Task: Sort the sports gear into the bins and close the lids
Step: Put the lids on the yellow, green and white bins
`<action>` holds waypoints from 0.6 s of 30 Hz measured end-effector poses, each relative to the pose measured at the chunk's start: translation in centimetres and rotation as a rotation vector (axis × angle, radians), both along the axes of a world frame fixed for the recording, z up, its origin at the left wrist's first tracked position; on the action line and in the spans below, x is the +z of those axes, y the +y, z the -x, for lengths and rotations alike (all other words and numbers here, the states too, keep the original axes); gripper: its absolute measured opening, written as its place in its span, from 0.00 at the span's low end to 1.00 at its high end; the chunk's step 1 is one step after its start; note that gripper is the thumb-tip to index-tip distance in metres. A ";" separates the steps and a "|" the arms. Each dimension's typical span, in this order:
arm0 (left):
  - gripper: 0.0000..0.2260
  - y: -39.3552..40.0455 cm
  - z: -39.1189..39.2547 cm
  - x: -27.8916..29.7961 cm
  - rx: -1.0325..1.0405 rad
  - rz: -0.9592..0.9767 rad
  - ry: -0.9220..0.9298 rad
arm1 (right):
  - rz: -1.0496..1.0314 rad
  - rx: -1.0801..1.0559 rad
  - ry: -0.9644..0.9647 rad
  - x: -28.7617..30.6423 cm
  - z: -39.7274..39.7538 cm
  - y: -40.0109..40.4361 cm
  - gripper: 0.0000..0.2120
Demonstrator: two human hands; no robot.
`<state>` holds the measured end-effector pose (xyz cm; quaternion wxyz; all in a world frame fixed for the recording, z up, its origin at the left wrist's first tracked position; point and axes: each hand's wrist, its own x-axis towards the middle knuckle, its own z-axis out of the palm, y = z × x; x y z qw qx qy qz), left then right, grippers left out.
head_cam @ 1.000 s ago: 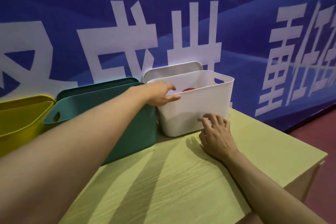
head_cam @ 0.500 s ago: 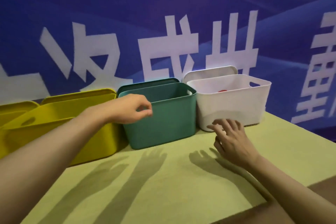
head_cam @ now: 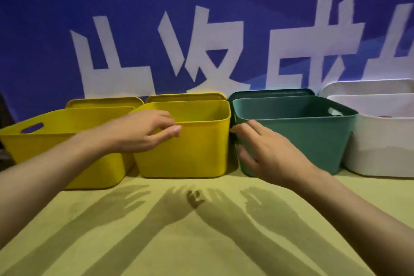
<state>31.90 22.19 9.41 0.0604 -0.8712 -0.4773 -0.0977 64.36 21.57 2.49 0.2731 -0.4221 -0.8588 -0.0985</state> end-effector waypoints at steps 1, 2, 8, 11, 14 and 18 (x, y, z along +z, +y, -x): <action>0.29 1.3 1.7 0.9 -0.003 0.001 0.004 | 0.042 0.012 -0.026 0.9 1.3 1.3 0.19; 0.28 2.3 3.1 2.0 -0.010 -0.004 -0.019 | 0.067 0.028 -0.046 1.8 2.5 2.3 0.19; 0.23 5.9 10.0 8.3 0.020 0.042 -0.174 | 0.160 0.118 -0.151 8.5 9.2 7.7 0.23; 0.23 6.3 12.0 12.7 0.056 0.135 -0.132 | 0.252 0.157 -0.189 12.6 11.5 9.9 0.25; 0.24 6.1 14.1 17.3 0.147 0.217 -0.174 | 0.336 0.169 -0.189 16.8 12.9 10.5 0.25; 0.24 3.9 16.0 22.6 0.268 0.259 -0.215 | 0.428 0.222 -0.166 22.0 13.7 9.2 0.25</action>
